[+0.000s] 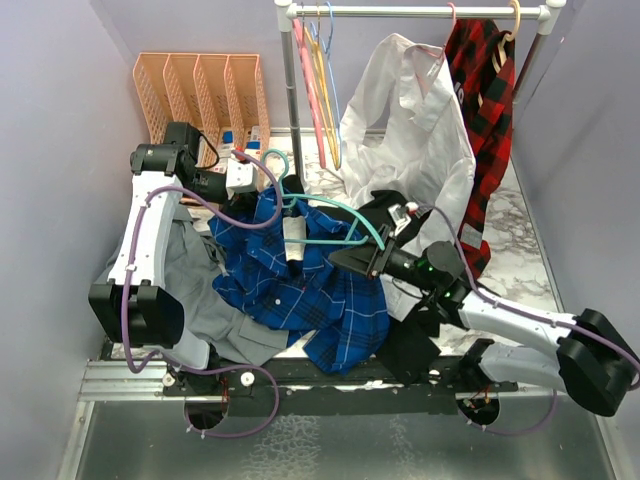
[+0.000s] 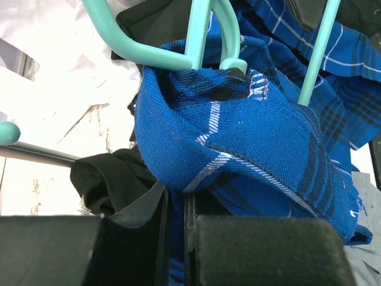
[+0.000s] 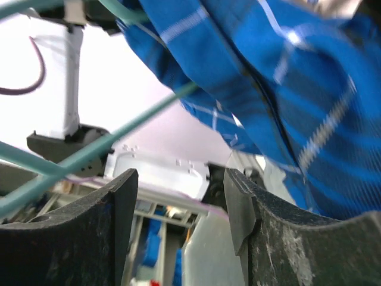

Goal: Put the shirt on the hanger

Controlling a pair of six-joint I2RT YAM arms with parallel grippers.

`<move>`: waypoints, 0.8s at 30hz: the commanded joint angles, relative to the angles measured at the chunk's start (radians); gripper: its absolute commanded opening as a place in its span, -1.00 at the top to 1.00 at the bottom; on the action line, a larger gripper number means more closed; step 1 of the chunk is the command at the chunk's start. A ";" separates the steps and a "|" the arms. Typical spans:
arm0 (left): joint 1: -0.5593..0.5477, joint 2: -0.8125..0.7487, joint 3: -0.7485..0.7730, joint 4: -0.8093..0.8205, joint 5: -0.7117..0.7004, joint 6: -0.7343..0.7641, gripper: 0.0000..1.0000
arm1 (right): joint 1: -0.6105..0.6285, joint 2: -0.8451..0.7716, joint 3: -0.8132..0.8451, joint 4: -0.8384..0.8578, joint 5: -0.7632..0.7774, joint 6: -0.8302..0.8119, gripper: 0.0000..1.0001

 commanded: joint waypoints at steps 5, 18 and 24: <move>0.000 -0.041 0.029 -0.020 0.089 -0.038 1.00 | 0.007 -0.014 0.138 -0.236 0.170 -0.258 -0.16; -0.003 -0.048 0.030 -0.020 0.100 -0.065 1.00 | 0.007 0.097 0.108 -0.170 0.126 -0.310 -0.10; -0.005 -0.054 0.011 -0.020 0.096 -0.054 1.00 | 0.016 0.141 0.134 -0.152 0.087 -0.320 -0.05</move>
